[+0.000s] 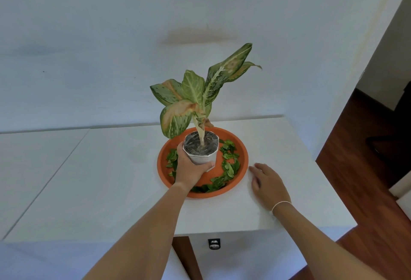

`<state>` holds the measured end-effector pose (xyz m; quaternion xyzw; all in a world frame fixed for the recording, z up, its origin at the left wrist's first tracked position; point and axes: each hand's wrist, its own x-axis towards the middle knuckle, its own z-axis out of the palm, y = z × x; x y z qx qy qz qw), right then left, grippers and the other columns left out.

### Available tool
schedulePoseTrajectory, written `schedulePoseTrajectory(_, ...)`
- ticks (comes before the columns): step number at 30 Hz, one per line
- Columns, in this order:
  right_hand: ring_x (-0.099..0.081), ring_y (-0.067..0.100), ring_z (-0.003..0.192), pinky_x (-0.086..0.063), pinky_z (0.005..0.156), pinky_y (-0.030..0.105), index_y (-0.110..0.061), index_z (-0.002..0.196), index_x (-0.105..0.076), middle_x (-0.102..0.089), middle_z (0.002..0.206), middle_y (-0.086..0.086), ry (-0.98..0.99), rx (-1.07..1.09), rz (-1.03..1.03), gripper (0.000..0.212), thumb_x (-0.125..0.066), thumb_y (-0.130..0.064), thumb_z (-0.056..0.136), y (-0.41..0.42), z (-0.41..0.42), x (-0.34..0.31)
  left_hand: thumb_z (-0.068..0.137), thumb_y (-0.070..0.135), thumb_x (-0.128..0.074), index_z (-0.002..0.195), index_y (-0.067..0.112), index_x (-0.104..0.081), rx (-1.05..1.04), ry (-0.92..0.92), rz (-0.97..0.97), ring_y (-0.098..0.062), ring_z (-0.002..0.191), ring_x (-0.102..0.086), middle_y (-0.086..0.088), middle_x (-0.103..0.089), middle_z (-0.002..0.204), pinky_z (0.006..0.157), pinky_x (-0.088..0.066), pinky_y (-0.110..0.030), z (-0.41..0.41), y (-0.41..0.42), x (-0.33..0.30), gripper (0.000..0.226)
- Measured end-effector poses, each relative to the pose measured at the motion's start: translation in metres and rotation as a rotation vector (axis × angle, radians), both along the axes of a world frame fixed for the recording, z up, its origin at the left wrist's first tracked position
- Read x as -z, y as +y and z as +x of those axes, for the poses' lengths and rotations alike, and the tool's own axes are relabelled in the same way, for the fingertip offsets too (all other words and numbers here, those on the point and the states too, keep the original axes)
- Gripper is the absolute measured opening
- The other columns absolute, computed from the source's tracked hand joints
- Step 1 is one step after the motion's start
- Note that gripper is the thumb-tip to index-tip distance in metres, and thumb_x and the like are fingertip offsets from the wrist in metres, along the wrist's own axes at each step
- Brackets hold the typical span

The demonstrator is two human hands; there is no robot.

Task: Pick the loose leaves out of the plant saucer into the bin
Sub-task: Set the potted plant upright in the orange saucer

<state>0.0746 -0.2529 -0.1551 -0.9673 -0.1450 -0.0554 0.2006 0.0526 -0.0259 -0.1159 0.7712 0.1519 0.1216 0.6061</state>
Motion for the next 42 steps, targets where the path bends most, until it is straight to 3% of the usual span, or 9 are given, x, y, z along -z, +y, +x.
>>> schedulePoseTrajectory(8, -0.041, 0.019, 0.133, -0.029, 0.111, 0.025, -0.016, 0.138, -0.049, -0.045, 0.145, 0.002, 0.063, -0.004, -0.021, 0.042, -0.037, -0.021, 0.098, 0.003, -0.002, -0.008, 0.065, 0.018, -0.086, 0.15, 0.018, -0.013, 0.023, 0.11, 0.096, -0.022, 0.137, -0.037, -0.003, -0.037, 0.148, 0.109, -0.042, -0.041, -0.019, 0.015, -0.013, 0.112)
schedulePoseTrajectory(13, -0.039, 0.021, 0.135, -0.029, 0.112, 0.029, -0.014, 0.14, -0.045, -0.041, 0.147, 0.004, 0.169, -0.014, -0.043, 0.044, -0.036, -0.021, 0.099, 0.006, -0.002, -0.02, 0.068, 0.027, -0.084, 0.15, 0.018, -0.016, 0.014, 0.17, 0.233, -0.022, 0.14, -0.034, -0.003, -0.032, 0.153, 0.111, -0.037, -0.039, -0.033, 0.024, -0.024, 0.106)
schedulePoseTrajectory(17, -0.043, 0.02, 0.132, -0.036, 0.107, 0.03, -0.014, 0.142, -0.042, -0.043, 0.147, 0.004, 0.227, 0.017, 0.014, 0.044, -0.035, -0.023, 0.099, 0.012, -0.002, -0.033, 0.076, 0.03, -0.077, 0.148, 0.017, -0.025, 0.074, 0.267, 0.362, -0.022, 0.138, -0.035, -0.004, -0.03, 0.154, 0.11, -0.037, -0.036, -0.045, 0.03, -0.031, 0.09)
schedulePoseTrajectory(22, -0.052, 0.022, 0.122, -0.043, 0.1, 0.031, -0.015, 0.136, -0.049, -0.052, 0.138, 0.004, 0.149, 0.046, 0.087, 0.041, -0.039, -0.027, 0.098, 0.022, -0.009, -0.043, 0.084, 0.037, -0.066, 0.148, 0.017, -0.029, 0.19, 0.392, 0.568, -0.024, 0.139, -0.035, -0.004, -0.027, 0.154, 0.11, -0.036, -0.035, -0.056, 0.034, -0.035, 0.077)
schedulePoseTrajectory(27, -0.051, 0.024, 0.123, -0.042, 0.103, 0.034, -0.016, 0.139, -0.046, -0.051, 0.14, 0.004, 0.155, 0.002, 0.079, 0.05, -0.046, -0.038, 0.094, 0.037, -0.016, -0.052, 0.087, 0.042, -0.059, 0.148, 0.016, -0.028, 0.25, 0.457, 0.679, -0.025, 0.141, -0.032, -0.003, -0.026, 0.156, 0.113, -0.032, -0.036, -0.061, 0.034, -0.036, 0.074)
schedulePoseTrajectory(30, -0.046, 0.024, 0.128, -0.036, 0.11, 0.037, -0.019, 0.139, -0.044, -0.047, 0.144, 0.001, 0.183, -0.028, 0.003, 0.061, -0.051, -0.051, 0.088, 0.047, -0.018, -0.055, 0.088, 0.043, -0.057, 0.143, 0.016, -0.039, 0.255, 0.485, 0.733, -0.026, 0.133, -0.042, -0.005, -0.038, 0.149, 0.11, -0.037, -0.036, -0.061, 0.032, -0.033, 0.064)
schedulePoseTrajectory(33, -0.035, 0.022, 0.138, -0.019, 0.119, 0.044, -0.023, 0.142, -0.039, -0.039, 0.149, 0.0, 0.242, -0.048, -0.095, 0.073, -0.052, -0.062, 0.082, 0.058, -0.02, -0.058, 0.084, 0.052, -0.056, 0.134, 0.019, -0.05, 0.236, 0.513, 0.795, -0.026, 0.126, -0.048, -0.004, -0.049, 0.14, 0.109, -0.04, -0.038, -0.057, 0.032, -0.028, 0.059)
schedulePoseTrajectory(38, -0.012, 0.023, 0.148, -0.002, 0.12, 0.048, -0.021, 0.15, -0.023, -0.024, 0.158, 0.001, 0.32, -0.059, -0.242, 0.094, -0.051, -0.071, 0.076, 0.074, -0.015, -0.058, 0.083, 0.057, -0.054, 0.132, 0.02, -0.05, 0.236, 0.547, 0.884, -0.026, 0.128, -0.047, -0.003, -0.051, 0.139, 0.115, -0.031, -0.04, -0.045, 0.03, -0.02, 0.062)
schedulePoseTrajectory(42, -0.013, 0.025, 0.147, 0.0, 0.119, 0.048, -0.019, 0.151, -0.019, -0.024, 0.157, 0.002, 0.356, -0.054, -0.323, 0.105, -0.05, -0.078, 0.069, 0.082, -0.005, -0.055, 0.078, 0.063, -0.054, 0.131, 0.024, -0.051, 0.252, 0.576, 0.922, -0.025, 0.128, -0.047, -0.001, -0.056, 0.134, 0.118, -0.021, -0.044, -0.038, 0.027, -0.016, 0.065)
